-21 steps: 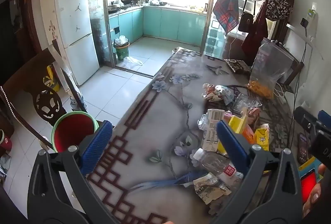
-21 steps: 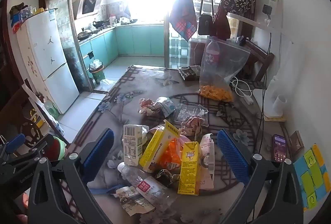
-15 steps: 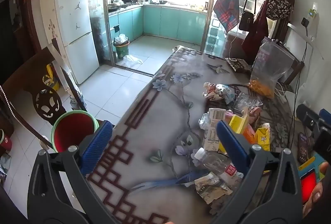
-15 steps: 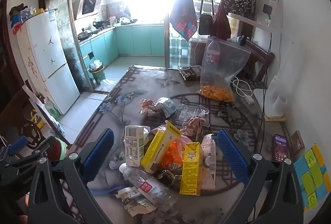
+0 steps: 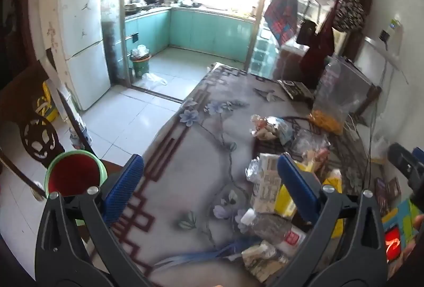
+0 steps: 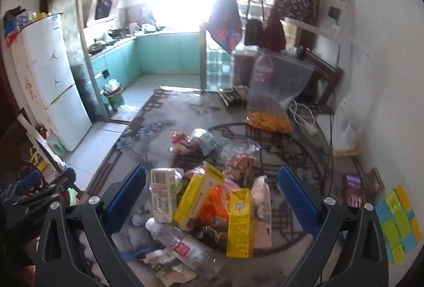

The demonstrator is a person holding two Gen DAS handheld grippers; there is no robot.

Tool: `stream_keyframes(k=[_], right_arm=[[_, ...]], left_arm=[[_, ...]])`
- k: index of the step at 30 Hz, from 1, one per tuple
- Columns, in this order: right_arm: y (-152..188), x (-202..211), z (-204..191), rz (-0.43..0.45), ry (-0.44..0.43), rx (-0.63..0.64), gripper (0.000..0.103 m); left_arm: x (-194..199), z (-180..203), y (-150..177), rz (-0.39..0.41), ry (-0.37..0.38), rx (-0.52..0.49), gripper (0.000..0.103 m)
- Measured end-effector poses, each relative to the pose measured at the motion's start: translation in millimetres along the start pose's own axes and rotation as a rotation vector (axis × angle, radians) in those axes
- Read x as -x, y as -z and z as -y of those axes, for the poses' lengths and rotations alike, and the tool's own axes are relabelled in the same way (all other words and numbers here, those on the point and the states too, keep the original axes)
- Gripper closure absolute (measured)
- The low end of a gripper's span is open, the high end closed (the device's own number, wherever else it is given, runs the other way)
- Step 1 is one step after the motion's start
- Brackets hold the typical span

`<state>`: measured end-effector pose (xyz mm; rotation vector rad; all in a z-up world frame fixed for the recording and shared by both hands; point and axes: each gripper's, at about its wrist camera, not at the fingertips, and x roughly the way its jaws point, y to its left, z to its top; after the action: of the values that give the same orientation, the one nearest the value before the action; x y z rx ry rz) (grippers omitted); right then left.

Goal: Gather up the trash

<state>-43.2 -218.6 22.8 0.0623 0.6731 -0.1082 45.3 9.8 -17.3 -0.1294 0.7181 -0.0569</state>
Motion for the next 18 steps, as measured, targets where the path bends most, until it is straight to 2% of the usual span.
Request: stream_keyframes(k=[5, 9, 13, 16, 18], right_arm=[[-4.8, -1.6, -0.6, 0.045, -0.073, 0.093, 0.007], [-2.2, -7.0, 5.4, 0.058, -0.132, 0.146, 0.007], [0.7, -15.7, 13.8, 0.076, -0.155, 0.196, 0.007], [-0.8, -25.0, 24.4, 0.079, -0.172, 0.2, 0.007], [-2.8, -31.6, 32.9, 0.075, -0.19, 0.192, 0.007]], left_arm=[[-8.2, 6.4, 2.4, -0.013, -0.05, 0.116, 0.004], [-6.2, 21.3, 7.8, 0.0, -0.083, 0.151, 0.004], [-9.1, 33.1, 10.5, 0.0, -0.119, 0.19, 0.004], [-11.1, 39.6, 9.5, 0.018, -0.144, 0.241, 0.004], [-13.4, 45.9, 7.9, 0.023, -0.163, 0.237, 0.004]])
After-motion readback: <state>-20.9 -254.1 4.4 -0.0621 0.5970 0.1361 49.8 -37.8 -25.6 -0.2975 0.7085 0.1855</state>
